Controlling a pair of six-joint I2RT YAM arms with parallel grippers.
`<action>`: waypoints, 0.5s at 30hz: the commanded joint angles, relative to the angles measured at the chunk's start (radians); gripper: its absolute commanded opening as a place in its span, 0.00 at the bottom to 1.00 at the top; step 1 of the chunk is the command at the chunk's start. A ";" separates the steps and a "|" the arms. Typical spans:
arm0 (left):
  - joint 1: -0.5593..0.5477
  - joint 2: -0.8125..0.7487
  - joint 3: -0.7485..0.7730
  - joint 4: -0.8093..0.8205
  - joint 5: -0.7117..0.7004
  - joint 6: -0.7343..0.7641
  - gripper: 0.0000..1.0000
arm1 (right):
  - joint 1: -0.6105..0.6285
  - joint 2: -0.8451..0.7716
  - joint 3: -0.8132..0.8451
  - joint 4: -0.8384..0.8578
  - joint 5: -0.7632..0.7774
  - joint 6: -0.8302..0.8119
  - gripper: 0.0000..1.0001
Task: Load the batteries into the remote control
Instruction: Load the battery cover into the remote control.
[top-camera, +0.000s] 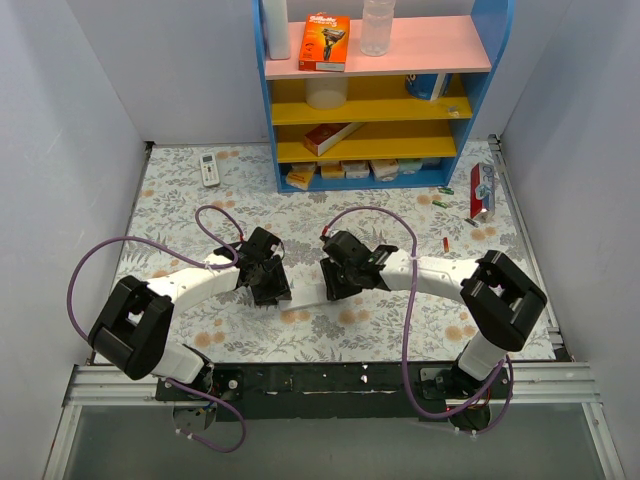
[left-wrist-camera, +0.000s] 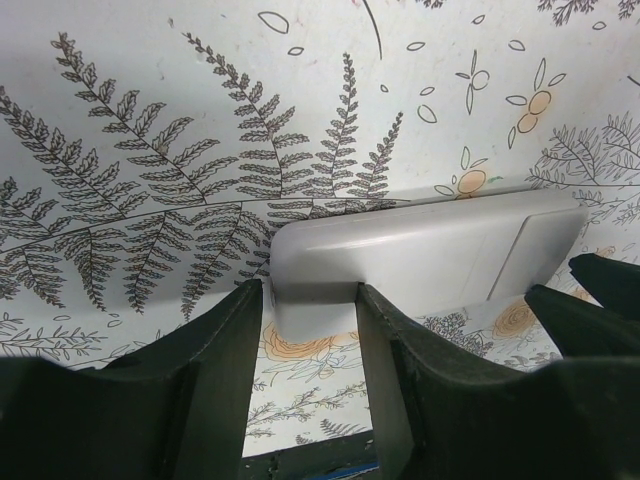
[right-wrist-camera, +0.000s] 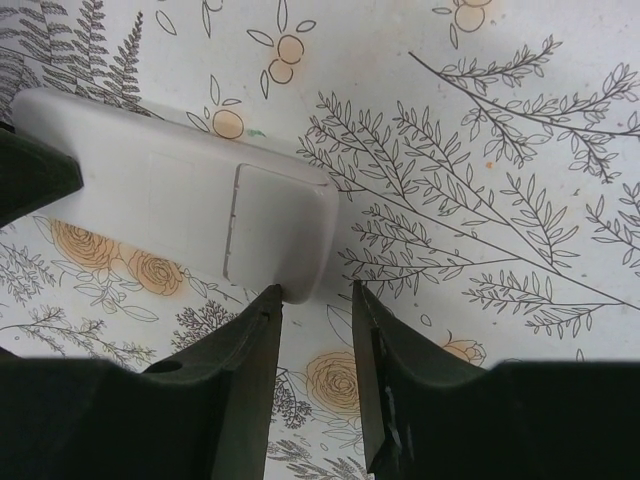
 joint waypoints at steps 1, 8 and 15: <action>-0.009 -0.006 -0.019 -0.008 0.008 0.014 0.42 | 0.002 0.003 0.061 -0.008 0.023 0.008 0.41; -0.009 -0.001 -0.022 -0.008 0.010 0.018 0.41 | -0.021 0.015 0.074 -0.002 0.012 0.021 0.39; -0.009 0.003 -0.020 -0.005 0.013 0.019 0.41 | -0.022 0.063 0.074 -0.005 -0.006 0.018 0.37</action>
